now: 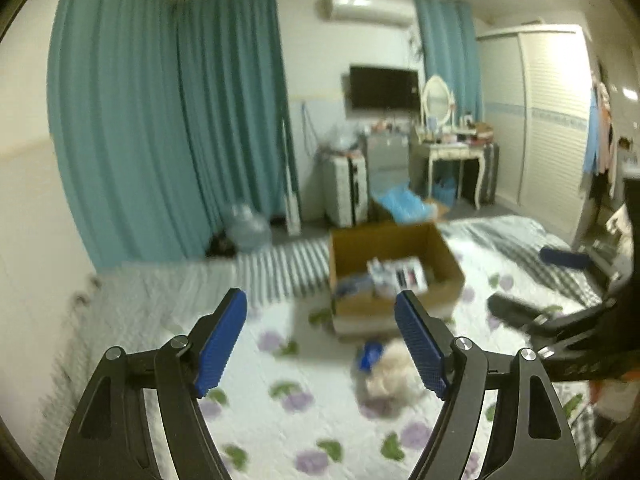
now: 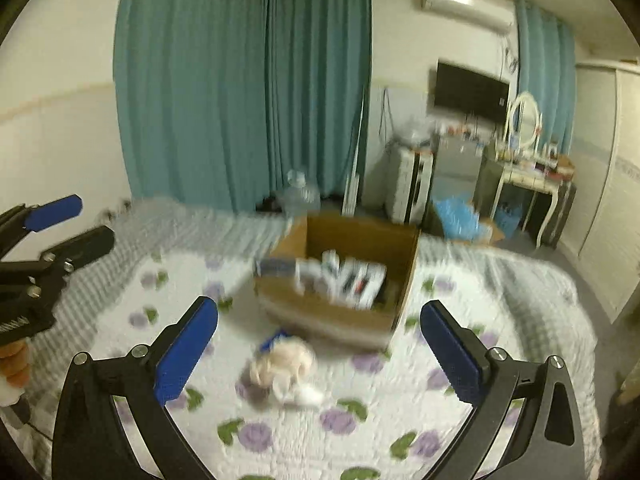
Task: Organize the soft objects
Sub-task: 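Grasp the cream lace scrunchie with the left tool while the right grasps the cotton ball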
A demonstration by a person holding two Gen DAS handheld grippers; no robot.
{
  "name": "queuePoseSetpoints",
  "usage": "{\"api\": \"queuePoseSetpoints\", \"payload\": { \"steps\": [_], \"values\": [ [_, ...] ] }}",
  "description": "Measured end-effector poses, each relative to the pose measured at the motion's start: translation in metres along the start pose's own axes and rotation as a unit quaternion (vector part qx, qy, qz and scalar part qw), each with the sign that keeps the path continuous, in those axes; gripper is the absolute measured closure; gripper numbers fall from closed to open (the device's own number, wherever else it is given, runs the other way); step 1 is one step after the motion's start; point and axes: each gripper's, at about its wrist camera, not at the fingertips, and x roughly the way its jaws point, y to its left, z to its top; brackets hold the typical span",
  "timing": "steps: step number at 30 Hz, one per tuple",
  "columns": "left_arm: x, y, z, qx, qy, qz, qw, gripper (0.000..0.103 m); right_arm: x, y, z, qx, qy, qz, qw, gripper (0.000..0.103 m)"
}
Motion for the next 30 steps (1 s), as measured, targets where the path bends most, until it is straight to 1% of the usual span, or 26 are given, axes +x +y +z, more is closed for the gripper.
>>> {"api": "queuePoseSetpoints", "payload": {
  "steps": [1, 2, 3, 5, 6, 8, 9, 10, 12, 15, 17, 19, 21, 22, 25, 27, 28, 30],
  "values": [
    [0.01, 0.0, -0.015, -0.014, 0.015, -0.009, 0.9997, 0.025, 0.015, 0.0, -0.01, 0.001, 0.019, -0.001, 1.0, 0.001],
    [0.019, -0.001, -0.025, -0.02, 0.029, -0.017, 0.9992, 0.025, 0.038, -0.002, -0.025, 0.004, 0.049, 0.001, 0.999, 0.001],
    [0.037, -0.002, -0.037, -0.025, 0.049, -0.024, 0.9982, 0.025, 0.051, -0.002, -0.036, 0.007, 0.066, 0.002, 0.998, 0.001],
    [0.055, -0.011, -0.055, -0.024, 0.069, -0.016, 0.9972, 0.025, 0.077, -0.004, -0.062, 0.013, 0.099, 0.001, 0.995, 0.001],
    [0.072, -0.015, -0.066, -0.02, 0.079, -0.007, 0.9967, 0.025, 0.087, -0.007, -0.073, 0.014, 0.111, 0.003, 0.994, 0.001],
    [0.087, -0.017, -0.083, -0.016, 0.091, -0.005, 0.9957, 0.025, 0.105, -0.009, -0.088, 0.015, 0.128, 0.004, 0.992, 0.001],
    [0.099, -0.019, -0.092, -0.018, 0.1, -0.008, 0.9948, 0.025, 0.114, -0.009, -0.096, 0.015, 0.135, 0.007, 0.991, 0.001],
    [0.101, -0.018, -0.101, -0.019, 0.106, -0.013, 0.9941, 0.025, 0.121, -0.01, -0.103, 0.017, 0.141, 0.007, 0.99, 0.001],
    [0.113, -0.019, -0.115, -0.017, 0.117, -0.019, 0.9928, 0.026, 0.13, -0.012, -0.107, 0.018, 0.146, 0.006, 0.989, 0.001],
    [0.124, -0.021, -0.131, -0.007, 0.126, -0.013, 0.992, 0.025, 0.142, -0.012, -0.115, 0.01, 0.154, -0.009, 0.988, 0.001],
    [0.132, -0.02, -0.14, -0.007, 0.133, -0.018, 0.9909, 0.025, 0.154, -0.01, -0.118, 0.001, 0.163, -0.016, 0.986, 0.003],
    [0.137, -0.02, -0.144, -0.005, 0.138, -0.021, 0.9902, 0.025, 0.165, -0.01, -0.118, -0.001, 0.172, -0.007, 0.985, 0.008],
    [0.14, -0.019, -0.149, -0.002, 0.14, -0.018, 0.99, 0.025, 0.175, -0.007, -0.12, 0.0, 0.183, 0.006, 0.983, 0.016],
    [0.142, -0.019, -0.151, -0.002, 0.142, -0.017, 0.9897, 0.025, 0.179, -0.005, -0.121, -0.001, 0.19, 0.012, 0.982, 0.018],
    [0.146, -0.017, -0.157, -0.007, 0.15, -0.02, 0.9884, 0.025, 0.188, 0.001, -0.122, -0.008, 0.2, 0.025, 0.979, 0.026],
    [0.147, -0.018, -0.159, -0.005, 0.154, -0.019, 0.9878, 0.025, 0.191, 0.002, -0.124, 0.001, 0.208, 0.039, 0.977, 0.039],
    [0.147, -0.018, -0.159, -0.003, 0.154, -0.018, 0.9878, 0.025, 0.191, 0.001, -0.125, 0.007, 0.212, 0.048, 0.976, 0.043],
    [0.146, -0.02, -0.16, 0.0, 0.154, -0.018, 0.988, 0.025, 0.189, 0.002, -0.126, 0.011, 0.214, 0.06, 0.975, 0.061]
  ]
}}
